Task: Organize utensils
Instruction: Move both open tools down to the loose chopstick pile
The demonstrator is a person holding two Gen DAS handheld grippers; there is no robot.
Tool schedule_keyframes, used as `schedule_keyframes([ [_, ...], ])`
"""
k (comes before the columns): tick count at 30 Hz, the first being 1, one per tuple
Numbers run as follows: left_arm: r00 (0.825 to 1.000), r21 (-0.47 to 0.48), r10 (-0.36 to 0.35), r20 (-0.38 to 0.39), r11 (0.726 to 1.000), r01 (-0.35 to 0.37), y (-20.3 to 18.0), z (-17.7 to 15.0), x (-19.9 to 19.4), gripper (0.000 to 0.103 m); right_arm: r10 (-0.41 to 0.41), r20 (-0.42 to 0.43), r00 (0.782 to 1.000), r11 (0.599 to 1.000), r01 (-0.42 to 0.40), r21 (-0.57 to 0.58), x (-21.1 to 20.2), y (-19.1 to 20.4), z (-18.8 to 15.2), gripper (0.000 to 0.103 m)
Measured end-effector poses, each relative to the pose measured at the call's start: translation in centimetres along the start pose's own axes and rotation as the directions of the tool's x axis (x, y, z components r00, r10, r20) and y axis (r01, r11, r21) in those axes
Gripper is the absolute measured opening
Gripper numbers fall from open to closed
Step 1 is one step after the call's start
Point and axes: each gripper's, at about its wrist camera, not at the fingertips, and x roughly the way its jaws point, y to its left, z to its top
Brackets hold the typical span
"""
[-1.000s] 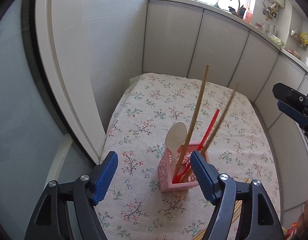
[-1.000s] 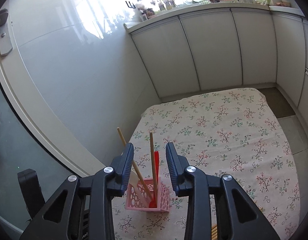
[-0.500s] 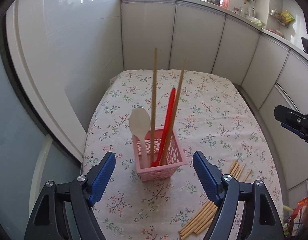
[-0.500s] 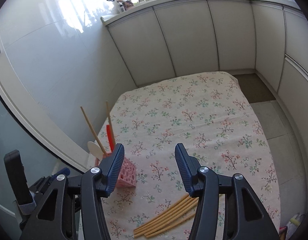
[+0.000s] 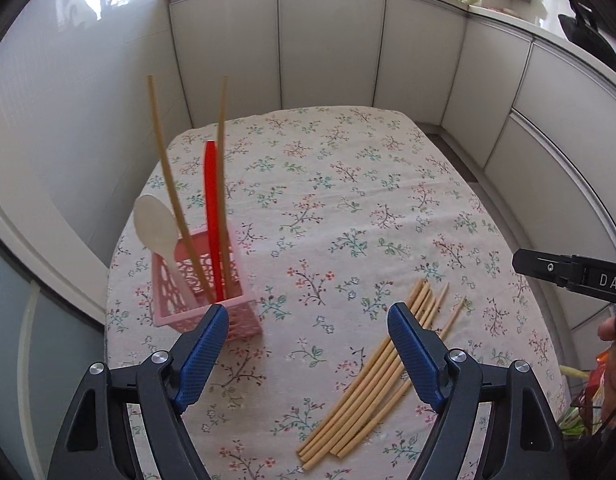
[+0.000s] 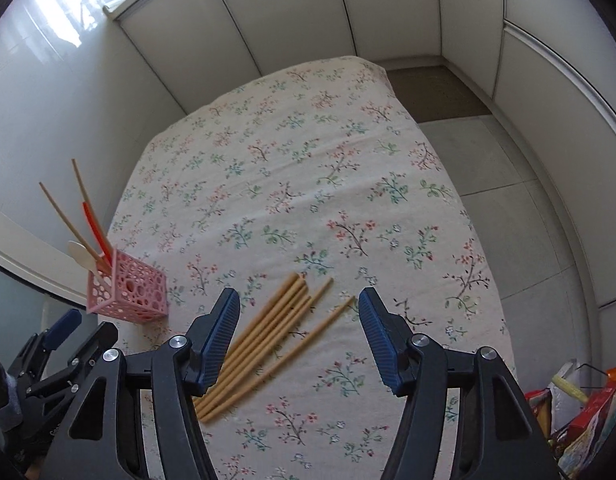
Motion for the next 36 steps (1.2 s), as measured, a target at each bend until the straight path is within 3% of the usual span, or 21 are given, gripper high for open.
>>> schedule_keyframes([
  [11, 0.991, 0.077, -0.054, -0.122, 0.995, 0.064, -4.8, 0.1, 4.8, 0.083, -0.089, -0.104, 0.991, 0.996, 0.089, -0.002, 1.7, -3.8, -0.6, 0.072],
  [20, 0.967, 0.004, -0.129, -0.217, 0.991, 0.133, -4.8, 0.6, 10.0, 0.082, -0.095, -0.145, 0.985, 0.994, 0.102, 0.043, 2.9, -5.4, -0.2, 0.073],
  [22, 0.958, -0.022, -0.170, -0.231, 0.985, 0.170, -4.8, 0.6, 10.9, 0.074, -0.094, -0.148, 0.985, 0.993, 0.103, 0.053, 3.1, -5.6, 0.0, 0.073],
  [24, 0.942, -0.037, -0.215, -0.256, 0.976, 0.213, -5.2, 0.7, 11.9, 0.051, -0.090, -0.156, 0.984, 0.993, 0.102, 0.067, 3.3, -5.9, 0.1, 0.073],
  [27, 0.920, -0.042, -0.259, -0.293, 0.965, 0.259, -5.9, 0.6, 13.2, 0.034, -0.084, -0.168, 0.982, 0.992, 0.098, 0.077, 3.7, -6.0, 0.2, 0.073],
  [32, 0.915, -0.020, -0.239, -0.324, 0.969, 0.246, -7.3, 0.3, 15.0, 0.017, -0.082, -0.175, 0.981, 0.992, 0.097, 0.078, 3.9, -6.2, 0.3, 0.073],
  [36, 0.923, -0.027, -0.232, -0.307, 0.971, 0.236, -7.3, 0.5, 15.3, 0.015, -0.083, -0.178, 0.981, 0.992, 0.099, 0.082, 4.0, -6.3, 0.3, 0.073],
])
